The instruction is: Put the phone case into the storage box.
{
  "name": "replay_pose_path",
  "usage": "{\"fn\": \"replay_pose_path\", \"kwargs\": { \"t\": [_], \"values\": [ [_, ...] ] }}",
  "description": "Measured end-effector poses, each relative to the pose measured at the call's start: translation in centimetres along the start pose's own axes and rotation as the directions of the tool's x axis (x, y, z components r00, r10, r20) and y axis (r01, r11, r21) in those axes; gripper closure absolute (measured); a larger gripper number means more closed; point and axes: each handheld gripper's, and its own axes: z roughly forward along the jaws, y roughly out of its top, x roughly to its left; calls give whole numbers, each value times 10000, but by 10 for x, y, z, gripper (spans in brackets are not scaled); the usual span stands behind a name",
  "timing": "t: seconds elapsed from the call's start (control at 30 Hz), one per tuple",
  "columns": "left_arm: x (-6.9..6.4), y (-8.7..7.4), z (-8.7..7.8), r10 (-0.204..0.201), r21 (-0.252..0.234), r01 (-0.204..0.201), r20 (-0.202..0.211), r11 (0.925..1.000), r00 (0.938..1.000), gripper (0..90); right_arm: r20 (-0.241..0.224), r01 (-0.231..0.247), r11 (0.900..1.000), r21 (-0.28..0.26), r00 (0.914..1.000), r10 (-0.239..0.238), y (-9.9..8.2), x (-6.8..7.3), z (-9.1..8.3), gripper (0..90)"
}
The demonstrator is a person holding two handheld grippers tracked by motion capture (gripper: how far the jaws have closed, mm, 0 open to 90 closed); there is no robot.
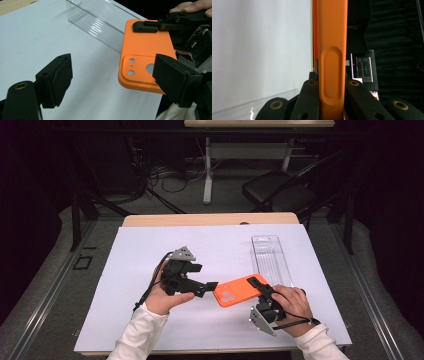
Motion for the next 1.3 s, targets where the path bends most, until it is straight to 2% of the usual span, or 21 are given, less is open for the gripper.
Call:
{"fn": "replay_pose_path", "kwargs": {
  "t": [0.07, 0.1, 0.27, 0.3, 0.43, 0.47, 0.5, 0.53, 0.6, 0.67, 0.77, 0.83, 0.9, 0.93, 0.97, 1.0, 1.13, 1.2, 1.23, 1.27, 1.3],
  "values": [
    [1, -1, -3, -30, -65, 31, 15, 10000, 10000, 170, -44, -175, 9998, -24, 9998, 175, 1, 1, -1, 872],
    [1, -2, -5, -7, -77, 8, 51, 10000, 10000, 170, -87, -113, 9999, -65, 9999, 113, 1, 1, -1, 873],
    [1, -4, -10, 115, -167, -115, -5, 9998, 9999, 175, -412, -997, 9946, -282, 9943, 985, -1, 3, -3, 873],
    [1, -5, -11, 161, -166, -161, 6, 9997, 9999, 183, -482, -1283, 9911, -350, 9908, 1266, -1, 3, -3, 873],
    [1, -6, -14, 139, -230, -138, 37, 9996, 9999, 183, -702, -1849, 9821, -370, 9808, 1820, -2, 2, -5, 873],
    [1, -6, -14, 154, -230, -154, 14, 9996, 9999, 184, -787, -2058, 9773, -512, 9763, 2015, -2, 2, -4, 872],
    [1, -7, -14, 163, -241, -163, 11, 9996, 9999, 184, -902, -2252, 9735, -398, 9711, 2209, -2, 2, -5, 873],
    [1, -7, -15, 176, -246, -175, 36, 9995, 9998, 189, -934, -2400, 9692, -545, 9676, 2344, -3, 2, -4, 872],
    [2, -7, -15, 258, -200, -257, 25, 9995, 9997, 189, -1140, -2719, 9611, -485, 9575, 2651, -3, 2, -4, 873],
    [3, -8, -15, 311, -169, -310, 10, 9994, 9995, 196, -1372, -3200, 9455, -599, 9409, 3097, -4, 1, -4, 873],
    [3, -9, -16, 323, -177, -322, 78, 9993, 9994, 203, -1758, -3899, 9197, -464, 9095, 3767, -6, -1, -4, 874],
    [3, -9, -16, 348, -227, -345, 158, 9991, 9993, 211, -2000, -4401, 8969, -430, 8834, 4238, -8, -2, -4, 874],
    [4, -10, -15, 415, -288, -412, 101, 9987, 9991, 227, -2169, -4743, 8795, -402, 8633, 4556, -10, -3, -4, 875],
    [4, -11, -14, 433, -352, -433, 19, 9984, 9991, 247, -2258, -5003, 8640, -564, 8494, 4771, -11, -3, -2, 875],
    [5, -11, -13, 467, -321, -468, -17, 9984, 9989, 250, -2342, -5124, 8578, -394, 8393, 4906, -12, -4, -3, 875],
    [5, -11, -13, 447, -328, -448, -47, 9985, 9990, 250, -2449, -5352, 8441, -336, 8232, 5122, -13, -5, -3, 875],
    [6, -12, -12, 353, -337, -353, -7, 9988, 9994, 250, -2745, -5846, 8111, -183, 7830, 5581, -15, -6, -2, 875],
    [5, -12, -11, 332, -370, -331, 18, 9988, 9994, 250, -2937, -6115, 7912, -51, 7573, 5834, -16, -6, -1, 874],
    [5, -12, -11, 346, -380, -345, 10, 9987, 9994, 250, -3020, -6221, 7829, -58, 7475, 5916, -17, -6, -1, 874],
    [4, -12, -10, 341, -360, -340, 27, 9988, 9994, 250, -3071, -6282, 7780, 29, 7399, 5985, -17, -6, 0, 873],
    [4, -12, -9, 289, -353, -287, 49, 9990, 9996, 250, -3137, -6377, 7701, 131, 7287, 6088, -18, -6, 0, 873]
  ]
}}
